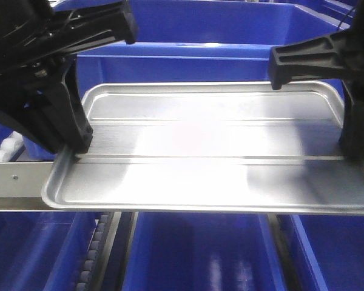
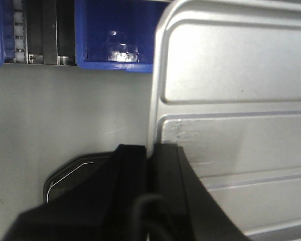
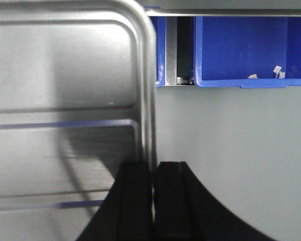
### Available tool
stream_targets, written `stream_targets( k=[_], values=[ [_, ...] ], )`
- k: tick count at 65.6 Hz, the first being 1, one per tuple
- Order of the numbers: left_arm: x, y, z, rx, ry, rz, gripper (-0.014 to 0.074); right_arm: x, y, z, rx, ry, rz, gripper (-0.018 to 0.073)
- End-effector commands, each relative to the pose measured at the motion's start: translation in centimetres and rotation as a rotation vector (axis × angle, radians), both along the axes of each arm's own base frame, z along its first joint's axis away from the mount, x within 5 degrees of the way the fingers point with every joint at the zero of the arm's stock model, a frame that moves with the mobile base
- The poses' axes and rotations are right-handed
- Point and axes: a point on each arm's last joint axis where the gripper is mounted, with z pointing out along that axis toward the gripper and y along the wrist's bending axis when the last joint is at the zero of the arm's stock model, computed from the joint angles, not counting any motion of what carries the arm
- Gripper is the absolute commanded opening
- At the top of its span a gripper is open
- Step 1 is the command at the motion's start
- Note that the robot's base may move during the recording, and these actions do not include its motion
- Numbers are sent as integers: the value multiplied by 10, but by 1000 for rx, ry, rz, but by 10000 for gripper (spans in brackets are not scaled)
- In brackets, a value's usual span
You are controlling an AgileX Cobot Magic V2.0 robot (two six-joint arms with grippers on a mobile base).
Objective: Grab silver tray and place in blue box
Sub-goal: 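Carry the tray in both grippers while driving to the blue bin, then lower the tray with both grippers down into the blue bin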
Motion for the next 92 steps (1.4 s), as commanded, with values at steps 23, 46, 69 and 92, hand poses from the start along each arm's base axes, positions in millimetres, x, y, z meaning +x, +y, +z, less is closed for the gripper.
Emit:
stream_targets(
  k=[23, 46, 69, 92],
  values=[
    [1, 10, 14, 46, -57, 5, -104, -2, -23, 12, -187, -15, -71, 54],
    [1, 10, 16, 49, -57, 3, -104, 3, -11, 19, -63, -61, -21, 54],
    [10, 2, 78, -1, -189, -66, -104, 14, 5, 92, 88, -242, 127, 54],
    [42, -21, 133, 13, -369, -139, -104, 48, 5, 149, 121, -405, 177, 54]
  ],
)
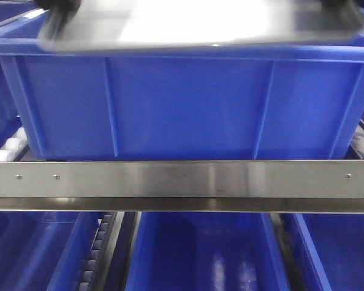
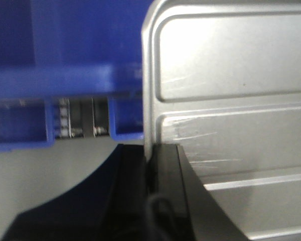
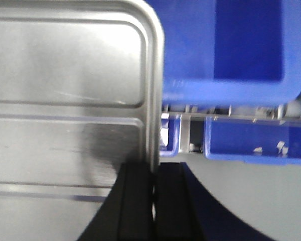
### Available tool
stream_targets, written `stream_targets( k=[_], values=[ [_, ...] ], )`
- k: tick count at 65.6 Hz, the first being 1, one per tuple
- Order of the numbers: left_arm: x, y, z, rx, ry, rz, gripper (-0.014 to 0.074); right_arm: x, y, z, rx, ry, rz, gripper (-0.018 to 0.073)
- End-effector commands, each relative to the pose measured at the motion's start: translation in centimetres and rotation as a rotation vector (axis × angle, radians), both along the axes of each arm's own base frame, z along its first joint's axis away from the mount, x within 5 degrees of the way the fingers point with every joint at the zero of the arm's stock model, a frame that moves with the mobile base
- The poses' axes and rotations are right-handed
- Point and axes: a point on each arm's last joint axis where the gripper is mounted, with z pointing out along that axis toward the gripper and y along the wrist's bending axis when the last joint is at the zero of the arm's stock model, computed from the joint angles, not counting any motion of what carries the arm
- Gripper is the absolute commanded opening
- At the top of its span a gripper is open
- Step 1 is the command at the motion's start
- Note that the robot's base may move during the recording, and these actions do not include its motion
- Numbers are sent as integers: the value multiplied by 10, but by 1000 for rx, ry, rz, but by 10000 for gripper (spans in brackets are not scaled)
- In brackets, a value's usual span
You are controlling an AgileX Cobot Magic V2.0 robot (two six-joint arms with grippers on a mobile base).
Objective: Grab silver tray and place in blue box
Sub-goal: 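Lower the tray with both grippers down into the blue bin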
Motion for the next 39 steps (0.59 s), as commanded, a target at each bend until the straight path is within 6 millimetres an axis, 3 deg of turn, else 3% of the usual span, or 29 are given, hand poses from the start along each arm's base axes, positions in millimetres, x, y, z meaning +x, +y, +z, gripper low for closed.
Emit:
stream_targets(
  k=[1, 12, 20, 26, 39],
  values=[
    [7, -13, 30, -78, -109, -86, -104, 13, 5, 40, 79, -196, 85, 54],
    [44, -17, 55, -114, -180, -79, -104, 41, 9, 62, 105, -285, 95, 54],
    [69, -13, 67, -177, -242, -67, -104, 64, 11, 66, 120, -327, 99, 54],
    [87, -11, 63, -203, -267, -45, -104, 83, 10, 65, 125, -360, 86, 54],
    [123, -10, 41, -211, -290, -1, -104, 121, 12, 39, 116, -364, 70, 54]
  ],
)
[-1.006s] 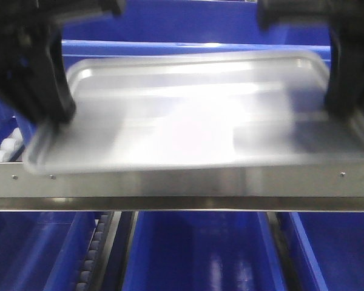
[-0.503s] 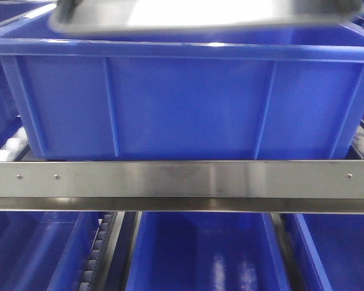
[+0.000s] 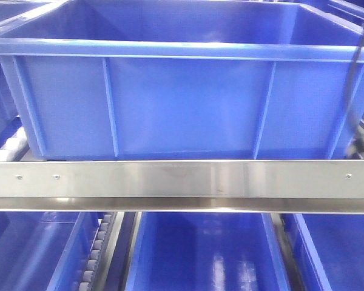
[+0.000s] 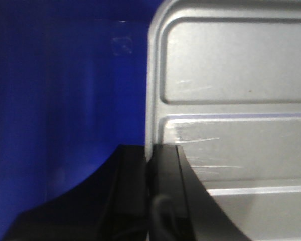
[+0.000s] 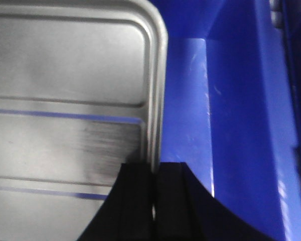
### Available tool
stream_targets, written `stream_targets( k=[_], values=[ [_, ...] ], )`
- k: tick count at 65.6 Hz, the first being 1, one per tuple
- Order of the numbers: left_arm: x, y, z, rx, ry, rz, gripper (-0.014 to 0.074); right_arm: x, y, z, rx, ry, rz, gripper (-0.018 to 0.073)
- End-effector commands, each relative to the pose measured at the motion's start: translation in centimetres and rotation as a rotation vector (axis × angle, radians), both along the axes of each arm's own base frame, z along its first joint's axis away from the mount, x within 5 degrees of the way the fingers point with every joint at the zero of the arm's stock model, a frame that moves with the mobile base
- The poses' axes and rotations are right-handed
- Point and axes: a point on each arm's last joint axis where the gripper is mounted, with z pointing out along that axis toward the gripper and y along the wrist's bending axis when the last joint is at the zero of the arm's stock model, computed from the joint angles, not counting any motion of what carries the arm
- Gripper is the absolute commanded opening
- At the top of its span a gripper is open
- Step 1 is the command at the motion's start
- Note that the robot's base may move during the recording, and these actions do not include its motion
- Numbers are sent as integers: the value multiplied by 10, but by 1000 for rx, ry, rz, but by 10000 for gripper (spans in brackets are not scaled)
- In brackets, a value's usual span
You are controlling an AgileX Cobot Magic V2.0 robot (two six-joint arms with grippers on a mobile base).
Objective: Grab silver tray and place in blue box
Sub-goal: 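Lower the tray with both grippers down into the blue bin, then open both grippers to release the tray inside the bin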
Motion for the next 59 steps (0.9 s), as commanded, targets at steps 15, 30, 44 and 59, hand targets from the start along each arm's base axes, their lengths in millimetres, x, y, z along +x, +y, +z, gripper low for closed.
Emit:
stream_targets(
  k=[15, 30, 44, 59],
  values=[
    [26, -21, -11, -104, -88, -44, -104, 38, 19, -11, 89, -137, 93, 54],
    [37, -27, -30, -71, -62, -44, -104, 48, 21, -23, 81, -124, 94, 54],
    [40, -29, -35, -69, -60, -45, -104, 47, 21, -23, 79, -120, 92, 54],
    [41, -29, -34, -64, -76, -47, -62, 47, 21, -23, 79, -119, 91, 69]
  ],
)
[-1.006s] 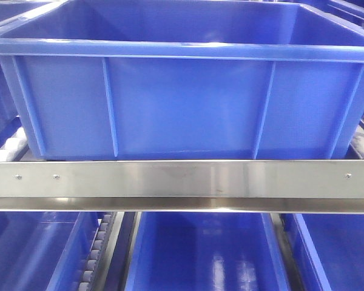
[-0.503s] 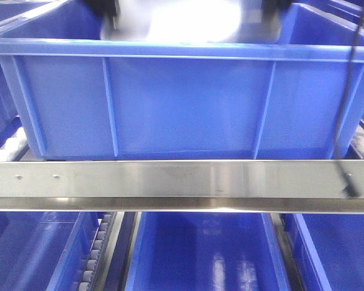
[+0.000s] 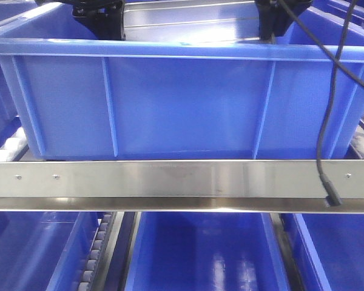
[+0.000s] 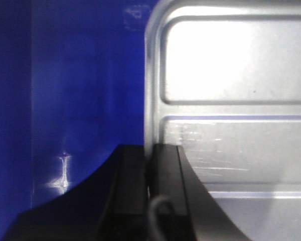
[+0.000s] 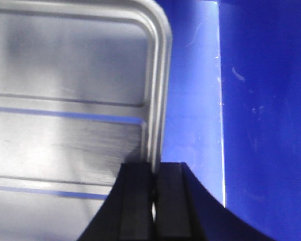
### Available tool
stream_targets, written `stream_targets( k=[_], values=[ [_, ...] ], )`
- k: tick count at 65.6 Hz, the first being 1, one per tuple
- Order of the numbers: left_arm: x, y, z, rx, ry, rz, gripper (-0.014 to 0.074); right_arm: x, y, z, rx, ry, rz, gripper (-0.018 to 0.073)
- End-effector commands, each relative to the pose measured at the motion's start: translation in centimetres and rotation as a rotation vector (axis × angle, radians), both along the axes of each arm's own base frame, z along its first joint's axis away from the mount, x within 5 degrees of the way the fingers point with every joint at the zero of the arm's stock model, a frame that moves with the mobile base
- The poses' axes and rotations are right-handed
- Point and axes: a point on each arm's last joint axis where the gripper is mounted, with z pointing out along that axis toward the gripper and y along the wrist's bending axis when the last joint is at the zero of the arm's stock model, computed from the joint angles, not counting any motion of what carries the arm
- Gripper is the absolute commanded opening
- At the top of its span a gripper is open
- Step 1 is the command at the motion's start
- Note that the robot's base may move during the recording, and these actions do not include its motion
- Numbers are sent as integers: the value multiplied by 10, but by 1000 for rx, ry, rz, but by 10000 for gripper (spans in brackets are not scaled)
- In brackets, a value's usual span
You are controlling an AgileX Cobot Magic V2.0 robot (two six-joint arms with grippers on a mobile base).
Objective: Grab silver tray and place in blue box
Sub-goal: 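Open both grippers to release the tray inside the bin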
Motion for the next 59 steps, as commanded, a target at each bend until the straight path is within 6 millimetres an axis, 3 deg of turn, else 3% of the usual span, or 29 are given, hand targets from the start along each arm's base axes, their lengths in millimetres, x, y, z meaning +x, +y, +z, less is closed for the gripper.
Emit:
stream_targets(
  k=[1, 12, 21, 52, 56, 59],
  values=[
    [-10, -12, 41, -139, -152, -64, -46, -5, 12, 46, 135, -218, 100, 76],
    [-10, -12, 41, -128, -154, -63, 227, -5, 11, 45, 127, -209, 94, 286],
    [-9, -7, 41, -55, -175, -61, 262, -3, 0, 44, 29, -208, 68, 427],
    [-5, 2, 41, -29, -172, -36, 261, -1, -11, 45, -34, -208, 42, 433],
    [-6, 2, 41, -30, -170, -36, 237, -1, -11, 45, -32, -211, 44, 397],
    [-5, 2, 41, -31, -171, -37, 188, -1, -11, 45, -32, -213, 45, 311]
  ],
)
